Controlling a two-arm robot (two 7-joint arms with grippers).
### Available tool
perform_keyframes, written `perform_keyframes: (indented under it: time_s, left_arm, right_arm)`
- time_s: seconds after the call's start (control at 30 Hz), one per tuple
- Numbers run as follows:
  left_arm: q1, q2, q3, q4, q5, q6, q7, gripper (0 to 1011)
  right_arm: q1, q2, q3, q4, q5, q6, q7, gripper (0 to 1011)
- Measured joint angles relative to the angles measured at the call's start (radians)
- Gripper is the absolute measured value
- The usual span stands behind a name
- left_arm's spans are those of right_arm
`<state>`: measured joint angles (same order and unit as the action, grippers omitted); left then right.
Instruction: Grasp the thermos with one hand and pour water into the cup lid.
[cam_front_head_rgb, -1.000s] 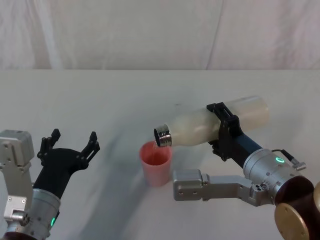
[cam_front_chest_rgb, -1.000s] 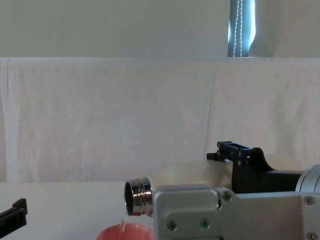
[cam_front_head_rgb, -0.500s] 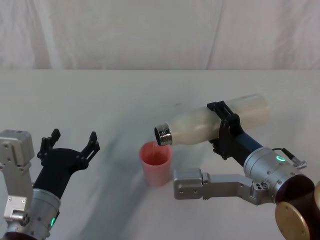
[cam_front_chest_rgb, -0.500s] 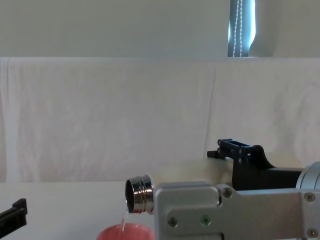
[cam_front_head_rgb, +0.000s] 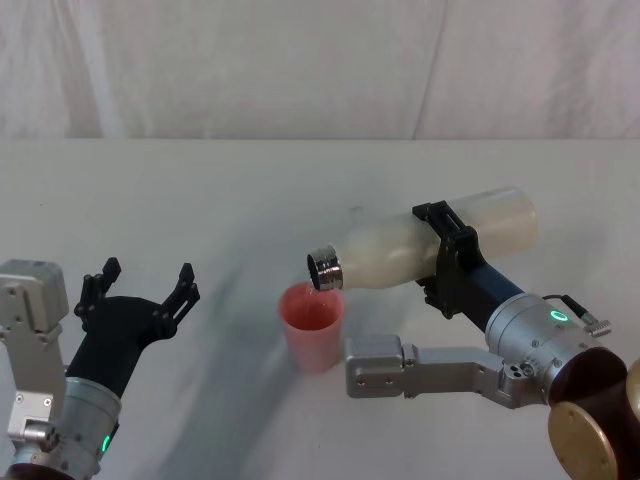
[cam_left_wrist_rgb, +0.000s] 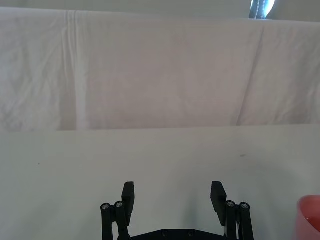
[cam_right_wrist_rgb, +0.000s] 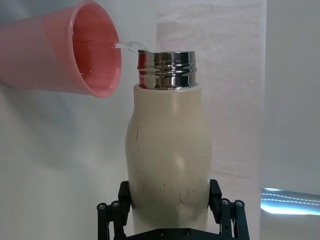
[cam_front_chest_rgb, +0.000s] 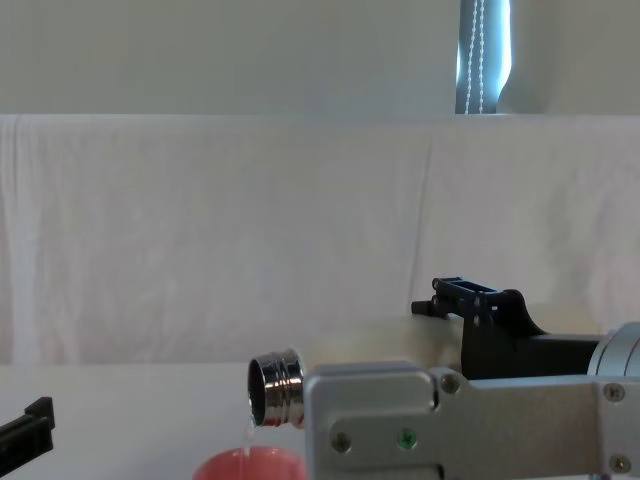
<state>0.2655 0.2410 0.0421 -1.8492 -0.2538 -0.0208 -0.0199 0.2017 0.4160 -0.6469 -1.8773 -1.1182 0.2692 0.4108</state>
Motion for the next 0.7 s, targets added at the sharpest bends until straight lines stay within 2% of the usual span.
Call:
perform_keyframes:
  time_s: [0.7]
  left_arm:
    - [0.0, 0.0, 0.0, 0.0, 0.0, 0.0, 0.0, 1001]
  right_arm:
    - [0.011, 0.002, -0.007, 0.003, -0.005, -0.003, 0.007, 952]
